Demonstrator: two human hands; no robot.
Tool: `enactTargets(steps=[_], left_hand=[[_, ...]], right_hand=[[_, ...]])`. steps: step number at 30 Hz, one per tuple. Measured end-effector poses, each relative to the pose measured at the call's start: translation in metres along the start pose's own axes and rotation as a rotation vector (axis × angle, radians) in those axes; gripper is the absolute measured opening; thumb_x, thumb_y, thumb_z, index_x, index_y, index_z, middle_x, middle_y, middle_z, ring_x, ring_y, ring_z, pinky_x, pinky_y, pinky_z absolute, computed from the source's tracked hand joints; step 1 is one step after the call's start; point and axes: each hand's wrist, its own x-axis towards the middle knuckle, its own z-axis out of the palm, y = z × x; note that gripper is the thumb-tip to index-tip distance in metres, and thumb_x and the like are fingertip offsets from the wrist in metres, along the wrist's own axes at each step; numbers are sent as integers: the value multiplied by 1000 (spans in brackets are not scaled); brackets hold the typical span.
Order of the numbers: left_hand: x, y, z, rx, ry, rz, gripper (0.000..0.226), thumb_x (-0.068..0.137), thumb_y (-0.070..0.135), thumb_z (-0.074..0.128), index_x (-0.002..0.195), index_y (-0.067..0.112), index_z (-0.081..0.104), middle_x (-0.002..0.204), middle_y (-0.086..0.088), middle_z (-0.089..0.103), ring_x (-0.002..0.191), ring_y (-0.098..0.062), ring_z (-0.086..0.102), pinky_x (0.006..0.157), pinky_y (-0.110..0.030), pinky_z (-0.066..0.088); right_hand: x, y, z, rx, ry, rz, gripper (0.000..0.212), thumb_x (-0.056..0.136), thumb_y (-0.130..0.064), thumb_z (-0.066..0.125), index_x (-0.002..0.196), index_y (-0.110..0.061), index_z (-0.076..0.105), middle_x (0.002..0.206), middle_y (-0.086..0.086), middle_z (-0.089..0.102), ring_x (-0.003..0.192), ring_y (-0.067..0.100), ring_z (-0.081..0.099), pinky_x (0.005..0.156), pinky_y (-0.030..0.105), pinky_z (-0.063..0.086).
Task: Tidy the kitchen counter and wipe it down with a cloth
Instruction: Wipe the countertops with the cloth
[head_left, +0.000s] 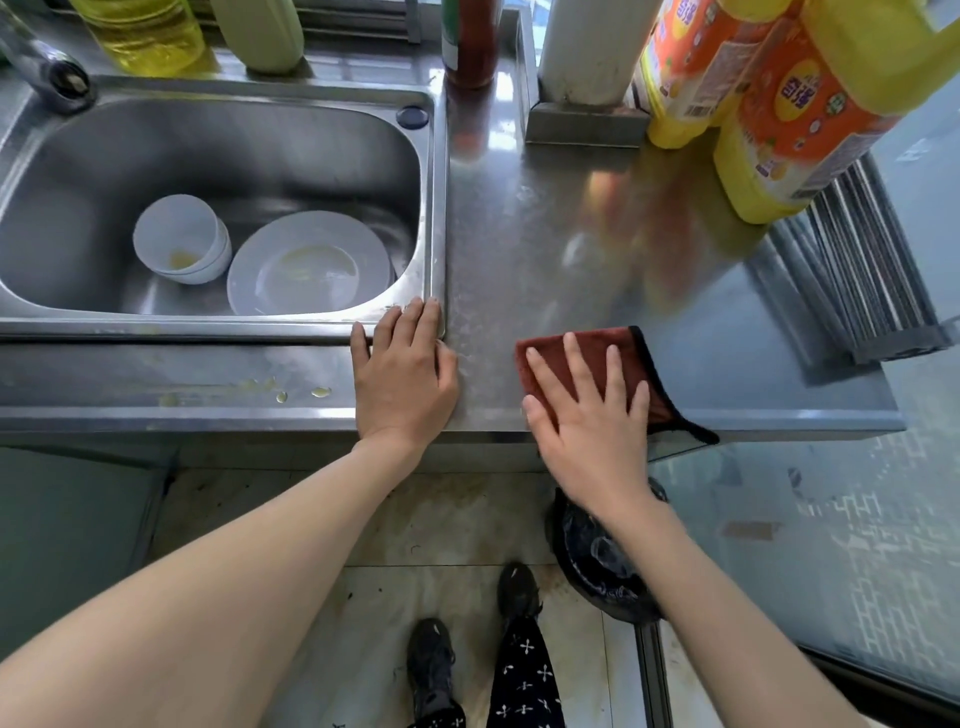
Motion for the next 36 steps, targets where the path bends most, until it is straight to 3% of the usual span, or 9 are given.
enactTargets(steps=[5, 9, 13, 17, 21, 24, 26, 32, 36], left_hand=[[1, -1, 2, 1, 1, -1, 53, 89, 32, 30, 141, 21, 37, 145, 1, 40, 135, -19, 31, 114, -45, 7], [0, -1, 2, -6, 16, 1, 52, 89, 30, 32, 140, 20, 39, 144, 0, 43, 134, -20, 34, 114, -46, 9], [0, 0, 1, -5, 13, 6, 53, 89, 30, 32, 139, 19, 40, 144, -1, 43, 134, -20, 34, 113, -47, 9], [1, 0, 1, 3, -2, 4, 53, 89, 31, 31, 141, 20, 37, 145, 0, 41, 135, -19, 32, 114, -46, 8], [1, 0, 0, 1, 3, -9, 53, 88, 30, 31, 140, 20, 39, 144, 0, 43, 135, -19, 34, 113, -46, 9], [0, 0, 0, -2, -2, -6, 53, 88, 31, 29, 139, 19, 41, 143, 0, 44, 134, -20, 35, 113, -47, 11], [1, 1, 0, -2, 9, -1, 56, 86, 33, 25, 137, 18, 43, 141, -1, 46, 132, -21, 38, 112, -48, 14], [2, -1, 2, 4, 13, 1, 59, 85, 36, 22, 138, 19, 42, 143, 0, 45, 133, -20, 37, 112, -49, 15], [1, 0, -1, 7, -10, 5, 60, 86, 37, 20, 139, 19, 40, 144, 0, 43, 134, -20, 35, 113, -48, 13]], right_hand=[[27, 55, -15, 39, 63, 288, 54, 94, -57, 14, 146, -46, 2, 159, -4, -5, 145, 29, -6, 113, 59, 0], [31, 28, -12, 59, 68, 447, 58, 96, -51, 14, 149, -34, 1, 159, 4, -6, 144, 36, -7, 112, 61, 1], [21, -23, 0, 9, 71, 165, 57, 96, -52, 12, 148, -36, -6, 158, 2, -12, 143, 37, -11, 110, 61, -3], [38, 16, -10, -55, -12, -169, 55, 92, -60, 7, 144, -48, -5, 156, -11, -12, 145, 25, -12, 112, 56, -6], [59, 66, -18, 22, 66, 166, 55, 94, -54, 18, 146, -45, 3, 159, -8, -3, 145, 26, -4, 113, 57, 1], [61, 41, -15, 66, 73, 329, 55, 96, -50, 17, 148, -39, 2, 159, -3, -5, 145, 31, -8, 113, 59, -1], [59, 11, -12, 52, 72, 255, 55, 97, -50, 15, 148, -38, 0, 159, -2, -7, 144, 33, -9, 113, 60, -2], [54, -3, -6, -84, 18, -334, 57, 88, -58, 4, 144, -48, 1, 158, -13, -3, 145, 26, -6, 112, 56, -4], [62, 35, -14, 14, 77, 33, 53, 94, -55, 13, 146, -46, 4, 158, -10, -2, 145, 25, -5, 112, 57, -2]])
